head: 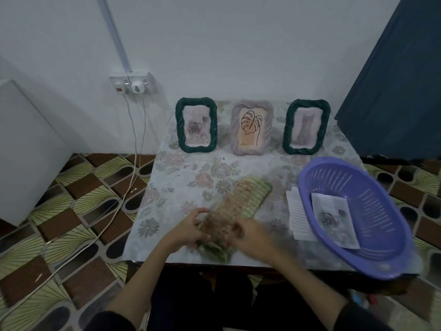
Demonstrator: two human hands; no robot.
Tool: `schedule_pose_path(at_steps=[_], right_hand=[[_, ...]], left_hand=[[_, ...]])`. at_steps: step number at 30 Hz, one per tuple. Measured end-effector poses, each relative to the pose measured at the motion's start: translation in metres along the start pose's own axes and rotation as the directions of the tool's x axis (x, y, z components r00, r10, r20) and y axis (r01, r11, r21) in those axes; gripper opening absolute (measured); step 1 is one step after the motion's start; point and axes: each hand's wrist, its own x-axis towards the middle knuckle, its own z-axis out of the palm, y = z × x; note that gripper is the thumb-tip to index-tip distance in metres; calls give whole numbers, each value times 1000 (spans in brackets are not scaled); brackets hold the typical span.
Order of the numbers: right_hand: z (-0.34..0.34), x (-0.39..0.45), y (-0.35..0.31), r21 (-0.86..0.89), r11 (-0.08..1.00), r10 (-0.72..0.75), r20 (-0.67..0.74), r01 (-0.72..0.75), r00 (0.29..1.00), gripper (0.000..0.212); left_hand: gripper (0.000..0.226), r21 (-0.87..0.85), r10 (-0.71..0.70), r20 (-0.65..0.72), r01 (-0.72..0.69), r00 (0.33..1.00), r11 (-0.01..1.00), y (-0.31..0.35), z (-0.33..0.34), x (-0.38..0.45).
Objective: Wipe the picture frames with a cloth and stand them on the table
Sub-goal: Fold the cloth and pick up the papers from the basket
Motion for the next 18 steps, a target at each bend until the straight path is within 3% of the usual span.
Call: schedule_pose_path(at_steps=[3, 7, 10, 12, 14, 16, 17, 18], right_hand=[[38, -16, -2, -308, 941, -77, 200, 138, 977, 60], [49, -25, 9, -329, 922, -179, 106, 205, 978, 39], [49, -37, 13, -311, 919, -253, -3, 240, 967, 33], [41, -43, 16, -239, 947, -232, -39, 216, 972, 32], [28, -50, 17, -77, 990, -115, -1, 115, 993, 28], [13, -57, 17, 137, 990, 7, 65, -16, 998, 19], [7, -58, 18, 221, 973, 43, 78, -59, 996, 18], [1, -58, 20, 283, 954, 79, 76, -97, 994, 20]], left_hand=[[47, 26, 103, -5, -103, 995, 994, -1, 9, -12], [23, 110, 168, -48, -162, 985, 981, -14, 20, -25], [35, -8, 117, 45, -117, 992, 993, -23, 19, -32], [53, 85, 116, 181, -133, 977, 987, -25, 16, -35], [68, 426, 144, 224, -230, 964, 875, -27, 19, -35], [64, 654, 231, 164, -281, 959, 703, -28, 31, -34], [55, 677, 308, 121, -306, 943, 669, -29, 38, -33], [49, 636, 370, 75, -330, 926, 697, -33, 46, -31]])
